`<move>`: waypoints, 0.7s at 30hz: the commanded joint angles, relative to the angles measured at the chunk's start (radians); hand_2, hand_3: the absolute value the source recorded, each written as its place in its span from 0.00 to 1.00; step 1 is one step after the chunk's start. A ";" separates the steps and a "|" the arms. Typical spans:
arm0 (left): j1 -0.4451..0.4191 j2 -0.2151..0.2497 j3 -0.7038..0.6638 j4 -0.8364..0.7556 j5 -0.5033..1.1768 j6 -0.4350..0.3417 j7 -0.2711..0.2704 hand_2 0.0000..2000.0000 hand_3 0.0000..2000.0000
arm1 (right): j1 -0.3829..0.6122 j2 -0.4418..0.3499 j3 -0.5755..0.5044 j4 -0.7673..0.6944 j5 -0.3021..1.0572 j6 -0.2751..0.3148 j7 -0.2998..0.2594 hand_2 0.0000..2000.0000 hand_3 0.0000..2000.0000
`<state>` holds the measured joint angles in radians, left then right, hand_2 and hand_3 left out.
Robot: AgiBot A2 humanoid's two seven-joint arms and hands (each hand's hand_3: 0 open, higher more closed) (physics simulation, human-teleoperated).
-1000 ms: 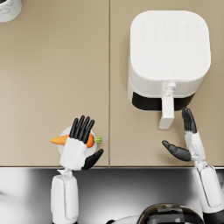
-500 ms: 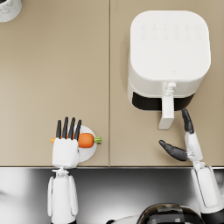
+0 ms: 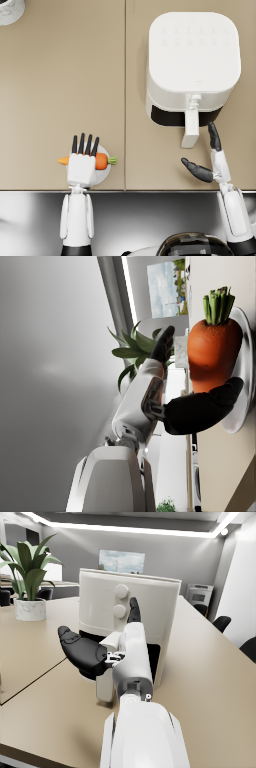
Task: Pick up the carrot and place it into the air fryer
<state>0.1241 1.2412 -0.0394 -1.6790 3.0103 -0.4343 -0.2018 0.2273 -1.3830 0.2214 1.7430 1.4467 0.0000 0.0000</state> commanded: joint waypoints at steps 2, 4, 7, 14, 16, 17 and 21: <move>0.053 0.007 0.017 0.160 0.001 0.033 -0.016 0.00 0.00 | 0.011 -0.008 -0.018 0.002 0.000 0.000 0.000 0.00 0.00; 0.064 0.007 0.042 0.201 0.002 0.071 -0.030 0.00 0.00 | 0.018 -0.015 -0.009 -0.039 0.000 0.000 0.000 0.00 0.00; 0.042 -0.003 0.044 0.129 0.003 0.130 -0.046 1.00 0.49 | 0.057 -0.036 0.019 -0.198 0.000 0.000 0.000 0.00 0.00; 0.048 0.001 0.003 -0.119 -0.041 0.353 0.158 1.00 1.00 | 0.111 -0.067 0.031 -0.359 0.000 0.000 0.000 0.00 0.00; 0.050 0.002 -0.008 -0.162 -0.128 0.369 0.176 1.00 1.00 | 0.104 -0.068 0.025 -0.380 0.000 0.000 0.000 0.00 0.00; 0.053 0.005 -0.013 -0.172 -0.171 0.373 0.181 1.00 1.00 | 0.103 -0.069 0.026 -0.389 0.000 0.000 0.000 0.00 0.00; 0.064 0.008 -0.021 -0.225 -0.346 0.387 0.193 1.00 1.00 | 0.105 -0.076 0.024 -0.429 0.000 0.000 0.000 0.00 0.00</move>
<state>0.1692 1.2499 -0.0523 -1.8578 2.6210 -0.0463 -0.0075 0.3184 -1.4552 0.2487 1.3350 1.4467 0.0000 0.0000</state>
